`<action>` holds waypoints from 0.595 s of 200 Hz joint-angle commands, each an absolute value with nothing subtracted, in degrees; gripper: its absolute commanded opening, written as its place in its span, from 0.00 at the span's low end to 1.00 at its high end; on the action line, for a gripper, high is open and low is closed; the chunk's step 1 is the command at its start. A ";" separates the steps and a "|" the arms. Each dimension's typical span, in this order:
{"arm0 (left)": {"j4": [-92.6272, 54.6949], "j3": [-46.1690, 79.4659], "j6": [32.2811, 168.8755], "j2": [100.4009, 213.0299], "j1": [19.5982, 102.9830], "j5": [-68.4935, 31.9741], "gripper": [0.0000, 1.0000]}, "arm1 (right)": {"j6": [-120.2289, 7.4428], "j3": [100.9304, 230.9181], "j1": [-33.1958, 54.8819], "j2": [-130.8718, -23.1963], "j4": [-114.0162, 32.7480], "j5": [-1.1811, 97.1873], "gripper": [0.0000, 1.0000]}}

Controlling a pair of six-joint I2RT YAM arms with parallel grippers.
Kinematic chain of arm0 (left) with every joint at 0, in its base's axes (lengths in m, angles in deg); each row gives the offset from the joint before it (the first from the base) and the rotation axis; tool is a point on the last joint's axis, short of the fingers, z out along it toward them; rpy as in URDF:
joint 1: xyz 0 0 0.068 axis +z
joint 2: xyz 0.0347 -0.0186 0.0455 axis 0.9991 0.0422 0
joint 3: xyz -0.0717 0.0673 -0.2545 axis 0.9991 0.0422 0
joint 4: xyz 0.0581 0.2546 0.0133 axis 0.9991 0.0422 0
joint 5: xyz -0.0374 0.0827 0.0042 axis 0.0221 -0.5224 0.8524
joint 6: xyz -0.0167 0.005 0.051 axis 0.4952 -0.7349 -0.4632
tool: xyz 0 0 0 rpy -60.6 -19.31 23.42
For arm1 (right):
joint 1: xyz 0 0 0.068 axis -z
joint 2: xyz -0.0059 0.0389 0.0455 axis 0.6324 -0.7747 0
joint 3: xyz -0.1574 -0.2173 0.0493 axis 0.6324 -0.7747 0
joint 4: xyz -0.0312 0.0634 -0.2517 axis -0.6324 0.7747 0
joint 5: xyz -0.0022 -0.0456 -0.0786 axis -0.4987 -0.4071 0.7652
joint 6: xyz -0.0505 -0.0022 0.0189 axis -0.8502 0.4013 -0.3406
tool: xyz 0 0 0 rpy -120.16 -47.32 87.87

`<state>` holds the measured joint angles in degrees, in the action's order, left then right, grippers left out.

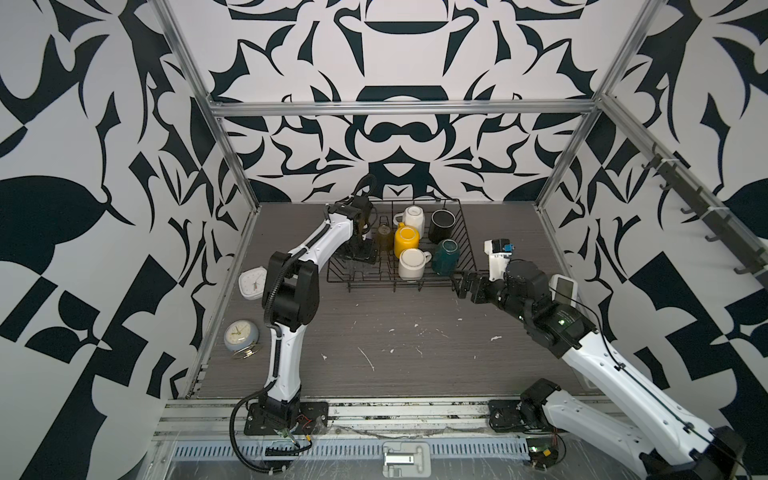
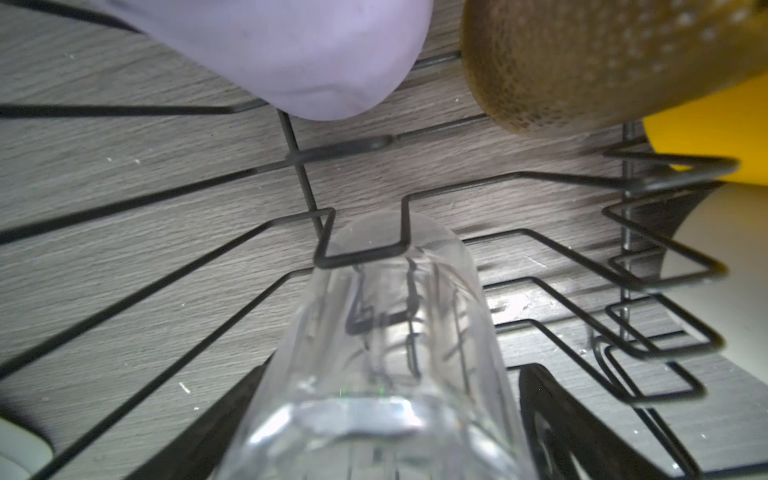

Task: Load the cups into the dish rack
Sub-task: 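Lower the clear glass cup upside down into the rack with the left gripper, then open the left gripper and draw it back from the clear glass cup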

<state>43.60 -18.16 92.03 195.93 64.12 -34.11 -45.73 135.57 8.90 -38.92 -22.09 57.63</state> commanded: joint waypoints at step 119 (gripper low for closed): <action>11.58 10.31 92.89 159.09 64.39 -33.63 0.99 | -54.74 138.84 11.13 -40.06 -21.77 63.43 0.99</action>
